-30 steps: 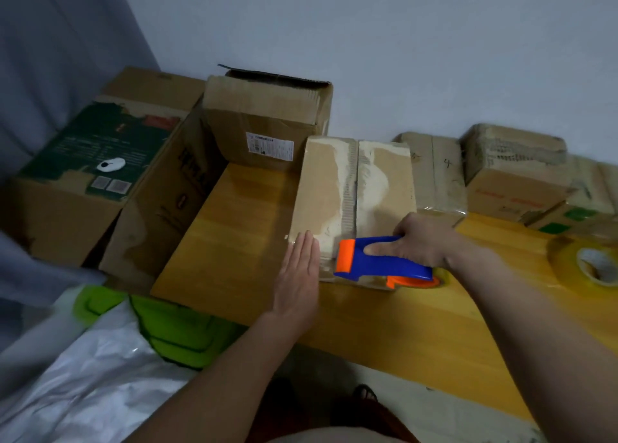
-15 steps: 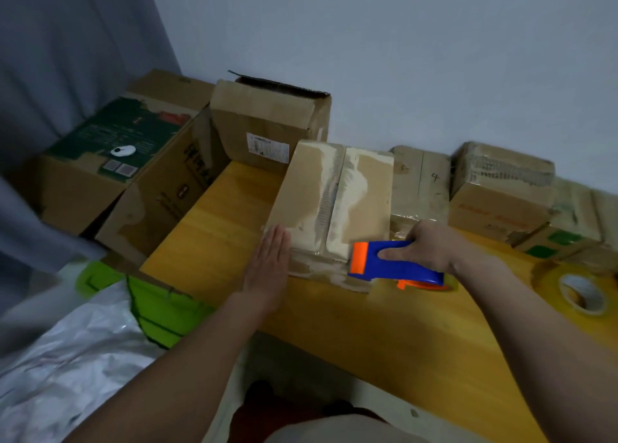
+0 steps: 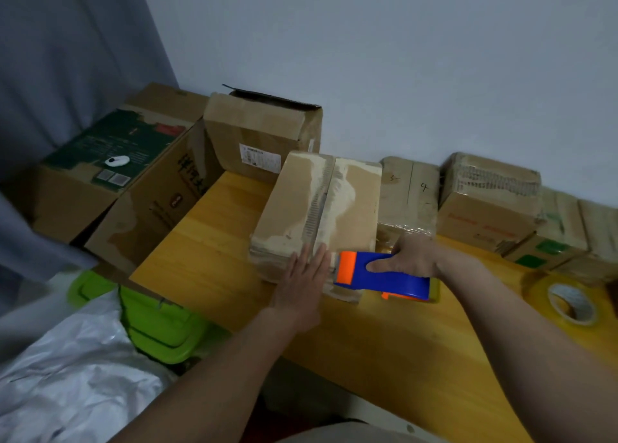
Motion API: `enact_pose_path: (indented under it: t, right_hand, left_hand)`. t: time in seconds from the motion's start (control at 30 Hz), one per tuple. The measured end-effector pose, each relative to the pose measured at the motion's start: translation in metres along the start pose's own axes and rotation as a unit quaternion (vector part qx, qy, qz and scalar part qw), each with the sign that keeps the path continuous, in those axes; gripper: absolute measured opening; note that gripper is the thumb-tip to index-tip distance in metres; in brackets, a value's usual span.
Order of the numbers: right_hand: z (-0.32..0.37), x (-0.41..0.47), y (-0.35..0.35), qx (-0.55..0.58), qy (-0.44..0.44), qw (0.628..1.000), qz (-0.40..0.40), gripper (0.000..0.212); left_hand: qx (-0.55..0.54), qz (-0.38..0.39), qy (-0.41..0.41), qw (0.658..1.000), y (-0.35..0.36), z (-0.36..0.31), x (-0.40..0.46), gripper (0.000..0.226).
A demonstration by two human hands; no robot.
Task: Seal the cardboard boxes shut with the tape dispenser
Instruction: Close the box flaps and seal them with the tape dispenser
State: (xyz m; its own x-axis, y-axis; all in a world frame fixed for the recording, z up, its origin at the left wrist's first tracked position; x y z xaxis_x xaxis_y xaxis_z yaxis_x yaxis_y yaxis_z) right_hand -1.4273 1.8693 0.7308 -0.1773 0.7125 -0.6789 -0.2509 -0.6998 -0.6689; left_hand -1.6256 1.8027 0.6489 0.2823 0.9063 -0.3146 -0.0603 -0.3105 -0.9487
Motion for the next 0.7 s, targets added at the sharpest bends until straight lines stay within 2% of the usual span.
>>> enact_pose_path:
  t: [0.17, 0.3, 0.37, 0.57, 0.7]
  right_hand:
    - [-0.004, 0.002, 0.010, 0.040, -0.002, 0.999, 0.036, 0.058]
    - [-0.009, 0.000, 0.015, 0.100, -0.004, 0.995, 0.015, 0.072]
    - [-0.011, -0.001, 0.017, 0.128, -0.011, 0.992, 0.015, 0.072]
    - [-0.015, -0.004, 0.016, 0.108, -0.027, 0.994, -0.013, 0.065]
    - [-0.023, -0.006, 0.016, 0.085, -0.031, 0.996, -0.024, 0.059]
  left_hand:
    - [0.009, -0.009, -0.003, 1.000, 0.004, 0.000, 0.002, 0.097]
    - [0.023, -0.030, -0.015, 0.999, 0.006, -0.002, 0.001, 0.089]
    - [0.031, -0.036, -0.017, 0.999, 0.007, -0.001, 0.001, 0.084]
    - [0.037, -0.032, -0.017, 0.999, 0.006, -0.001, -0.001, 0.074]
    - [0.045, -0.029, -0.016, 0.998, 0.007, -0.001, -0.001, 0.079]
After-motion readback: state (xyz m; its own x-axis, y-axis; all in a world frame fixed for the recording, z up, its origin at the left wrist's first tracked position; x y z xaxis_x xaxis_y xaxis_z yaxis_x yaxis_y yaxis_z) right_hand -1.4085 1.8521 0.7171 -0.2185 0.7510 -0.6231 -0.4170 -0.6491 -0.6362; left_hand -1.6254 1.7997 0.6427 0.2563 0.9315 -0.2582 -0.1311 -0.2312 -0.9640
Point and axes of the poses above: each hand's wrist, its own x-axis towards the middle knuckle, its own y-axis out of the palm, z = x × y, the point moved 3 cm from there along x, towards the middle knuckle, and after that the axes turned 7 degrees about z, right-handed, at the moved point
